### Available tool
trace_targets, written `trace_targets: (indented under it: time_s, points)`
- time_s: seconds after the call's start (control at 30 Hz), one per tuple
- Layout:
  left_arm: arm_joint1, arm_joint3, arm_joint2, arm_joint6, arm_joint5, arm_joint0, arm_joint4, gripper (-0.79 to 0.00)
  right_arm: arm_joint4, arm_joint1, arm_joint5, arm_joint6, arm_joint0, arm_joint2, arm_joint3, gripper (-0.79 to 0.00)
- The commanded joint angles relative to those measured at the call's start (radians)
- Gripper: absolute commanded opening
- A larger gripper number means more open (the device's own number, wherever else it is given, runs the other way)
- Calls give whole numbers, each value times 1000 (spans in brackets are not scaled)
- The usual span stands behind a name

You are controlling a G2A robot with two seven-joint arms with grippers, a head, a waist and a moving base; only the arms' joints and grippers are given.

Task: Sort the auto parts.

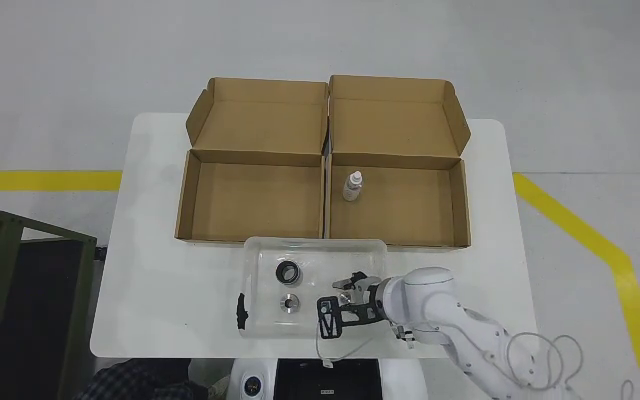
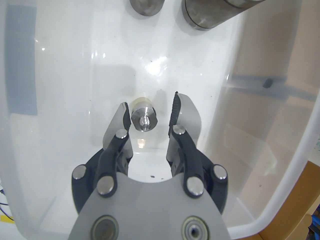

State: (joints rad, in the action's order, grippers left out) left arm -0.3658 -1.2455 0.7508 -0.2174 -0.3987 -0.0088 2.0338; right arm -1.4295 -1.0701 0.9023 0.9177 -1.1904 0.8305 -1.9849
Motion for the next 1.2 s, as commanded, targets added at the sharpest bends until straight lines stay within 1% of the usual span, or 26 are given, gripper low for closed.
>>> trace_targets:
  time_s: [0.0,0.03,0.07,0.1,0.4,0.5,0.63,1.17]
  points:
    - [0,0,0,0,0,0,0,0,3,0,0,0,5,-4,3,-566]
    - [0,0,0,0,0,0,0,0,4,1,0,0,7,-7,5,-600]
    - [0,0,0,0,0,0,0,0,4,1,1,-1,10,-11,7,-763]
    - [0,0,0,0,0,0,0,0,8,2,2,-2,13,-13,7,-785]
    - [0,0,0,0,0,0,0,0,68,5,-14,2,36,-9,-16,-785]
    - [0,0,0,0,0,0,0,0,101,7,-34,-27,35,9,-23,-785]
    - [0,0,0,0,0,0,0,0,116,12,-36,-59,35,36,-29,-785]
    - [0,0,0,0,0,0,0,0,236,28,-118,-411,-9,198,-17,-785]
